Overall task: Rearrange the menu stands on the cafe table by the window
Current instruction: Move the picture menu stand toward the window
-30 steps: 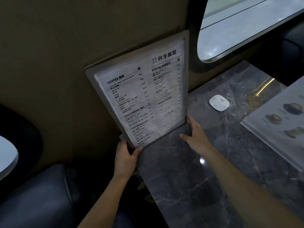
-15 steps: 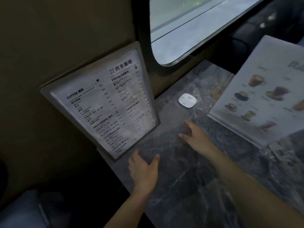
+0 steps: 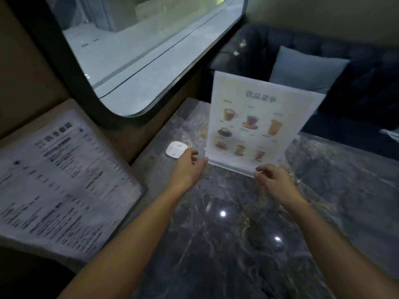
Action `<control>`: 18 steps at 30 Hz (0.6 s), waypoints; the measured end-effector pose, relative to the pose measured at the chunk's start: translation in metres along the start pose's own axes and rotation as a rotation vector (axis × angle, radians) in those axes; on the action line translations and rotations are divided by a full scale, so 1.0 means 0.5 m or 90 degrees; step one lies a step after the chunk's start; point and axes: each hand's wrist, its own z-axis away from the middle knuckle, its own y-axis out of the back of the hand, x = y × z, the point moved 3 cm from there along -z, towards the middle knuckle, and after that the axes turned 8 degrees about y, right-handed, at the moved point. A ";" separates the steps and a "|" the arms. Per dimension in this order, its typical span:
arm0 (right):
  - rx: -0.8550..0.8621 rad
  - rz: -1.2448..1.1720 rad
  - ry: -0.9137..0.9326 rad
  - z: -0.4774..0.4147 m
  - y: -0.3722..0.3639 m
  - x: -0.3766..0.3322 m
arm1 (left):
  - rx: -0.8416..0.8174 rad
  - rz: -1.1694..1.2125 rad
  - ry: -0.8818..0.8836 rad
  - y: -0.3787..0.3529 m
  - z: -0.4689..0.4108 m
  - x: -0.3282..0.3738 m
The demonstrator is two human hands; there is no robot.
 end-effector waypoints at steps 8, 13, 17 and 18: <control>0.204 -0.078 -0.075 -0.015 0.118 0.054 | 0.002 0.075 -0.148 -0.030 -0.086 0.103; 0.203 -0.123 -0.067 -0.038 0.114 0.045 | -0.015 0.125 -0.147 -0.033 -0.123 0.111; 0.185 -0.177 -0.021 -0.055 0.101 0.018 | -0.023 0.154 -0.148 -0.040 -0.132 0.101; 0.182 -0.176 -0.012 -0.059 0.097 0.013 | -0.015 0.153 -0.151 -0.038 -0.135 0.100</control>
